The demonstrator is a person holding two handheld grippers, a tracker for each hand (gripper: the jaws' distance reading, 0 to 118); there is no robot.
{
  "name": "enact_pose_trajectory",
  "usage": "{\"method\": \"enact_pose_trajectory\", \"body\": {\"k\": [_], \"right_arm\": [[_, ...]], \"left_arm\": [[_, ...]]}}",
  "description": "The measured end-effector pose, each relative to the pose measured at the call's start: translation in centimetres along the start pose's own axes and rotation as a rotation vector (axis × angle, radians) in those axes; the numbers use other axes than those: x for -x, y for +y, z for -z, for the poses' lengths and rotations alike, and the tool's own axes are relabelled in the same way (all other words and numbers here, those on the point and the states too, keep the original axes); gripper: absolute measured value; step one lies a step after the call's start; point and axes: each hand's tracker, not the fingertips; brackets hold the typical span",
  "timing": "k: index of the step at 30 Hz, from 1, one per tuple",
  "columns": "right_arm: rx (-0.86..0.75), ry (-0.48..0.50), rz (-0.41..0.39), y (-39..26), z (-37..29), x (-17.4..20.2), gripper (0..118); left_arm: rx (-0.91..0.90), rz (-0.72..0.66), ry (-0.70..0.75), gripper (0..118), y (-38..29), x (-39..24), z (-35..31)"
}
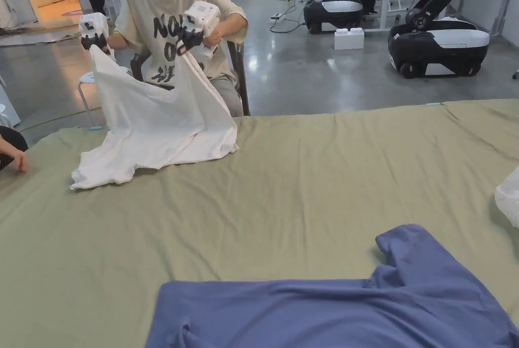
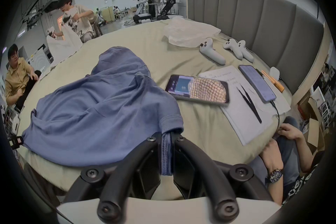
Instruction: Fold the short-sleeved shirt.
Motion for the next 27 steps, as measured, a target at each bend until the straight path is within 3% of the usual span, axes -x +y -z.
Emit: {"method": "enact_pose_trajectory", "body": {"k": [5, 7, 8, 9, 12, 18, 23, 25, 26, 27], "right_arm": [[0.022, 0.002, -0.018, -0.9, -0.8, 0.4, 10], [0.055, 0.006, -0.041, -0.9, -0.3, 0.7, 49], [0.067, -0.012, -0.056, -0.9, -0.2, 0.9, 61], [0.05, -0.014, -0.06, -1.2, 0.0, 0.6, 65], [-0.021, 0.039, -0.049, -0.4, -1.2, 0.8, 69], [-0.28, 0.192, -0.105, 2.6, -6.2, 3.1, 69], [-0.428, 0.271, -0.16, 4.4, -9.5, 5.6, 68], [-0.454, 0.288, -0.182, 4.5, -10.1, 6.3, 55], [-0.454, 0.284, -0.193, 4.5, -10.3, 6.6, 44], [-0.452, 0.277, -0.204, 4.4, -10.4, 7.0, 24]], "left_arm": [[0.014, 0.011, -0.002, 2, -1.1, -0.1, -0.3], [-0.005, -0.008, -0.01, 42, -1.0, -0.1, -0.1], [0.001, -0.011, -0.005, 69, -0.8, -0.2, -0.1], [-0.011, -0.019, 0.021, 69, -0.7, -0.1, -0.2], [-0.146, 0.012, 0.041, 90, 0.2, -0.5, -2.3], [-0.524, 0.098, 0.051, 90, 2.5, -3.7, -9.5], [-0.647, 0.134, 0.022, 89, 3.7, -6.2, -13.0], [-0.686, 0.152, 0.058, 82, 3.6, -7.2, -13.9], [-0.703, 0.174, 0.072, 74, 3.5, -7.7, -14.3], [-0.706, 0.2, 0.068, 59, 3.4, -8.0, -14.5]]}}
